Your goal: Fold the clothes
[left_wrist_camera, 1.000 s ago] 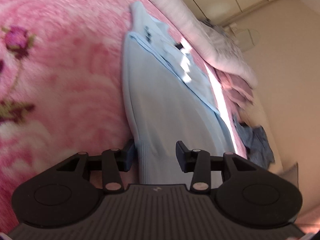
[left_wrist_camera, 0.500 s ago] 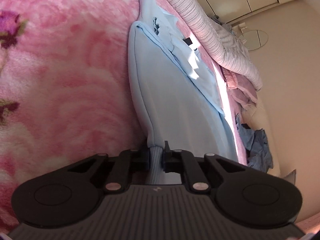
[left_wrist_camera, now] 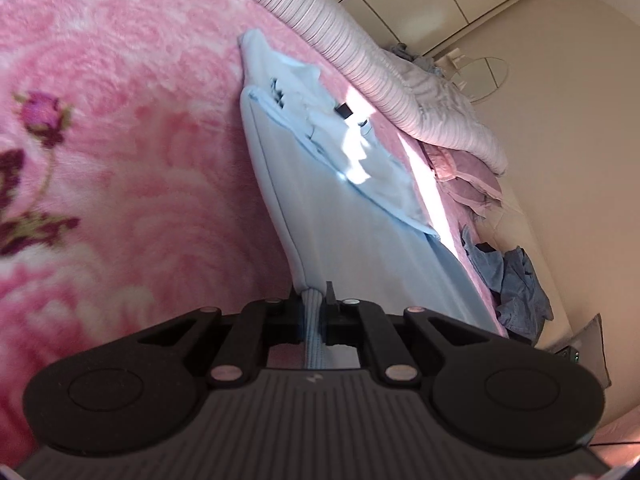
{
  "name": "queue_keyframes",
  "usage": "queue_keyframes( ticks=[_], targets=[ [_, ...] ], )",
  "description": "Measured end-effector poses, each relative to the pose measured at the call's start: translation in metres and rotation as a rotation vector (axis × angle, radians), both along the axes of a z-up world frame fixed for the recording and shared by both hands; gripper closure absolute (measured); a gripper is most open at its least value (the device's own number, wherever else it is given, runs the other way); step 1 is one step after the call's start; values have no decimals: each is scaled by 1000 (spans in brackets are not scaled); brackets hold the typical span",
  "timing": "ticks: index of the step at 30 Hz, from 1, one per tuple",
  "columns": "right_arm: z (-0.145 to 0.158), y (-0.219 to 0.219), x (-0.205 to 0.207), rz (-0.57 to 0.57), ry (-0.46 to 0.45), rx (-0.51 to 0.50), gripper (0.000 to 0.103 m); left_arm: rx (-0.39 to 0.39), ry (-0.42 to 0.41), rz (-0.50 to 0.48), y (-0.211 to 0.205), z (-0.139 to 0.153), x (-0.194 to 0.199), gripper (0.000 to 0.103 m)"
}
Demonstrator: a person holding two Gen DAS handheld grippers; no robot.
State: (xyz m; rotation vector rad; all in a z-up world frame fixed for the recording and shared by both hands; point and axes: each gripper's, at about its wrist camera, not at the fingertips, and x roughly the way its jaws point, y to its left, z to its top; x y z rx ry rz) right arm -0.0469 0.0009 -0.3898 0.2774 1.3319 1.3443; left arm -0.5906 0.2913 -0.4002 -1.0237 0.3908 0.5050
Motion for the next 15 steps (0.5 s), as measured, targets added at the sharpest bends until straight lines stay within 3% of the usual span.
queue_keyframes(
  ticks=[15],
  targets=[
    [23,-100,-66,8,31,-11,93,-21,-47,16,-96,26,-88,99]
  ],
)
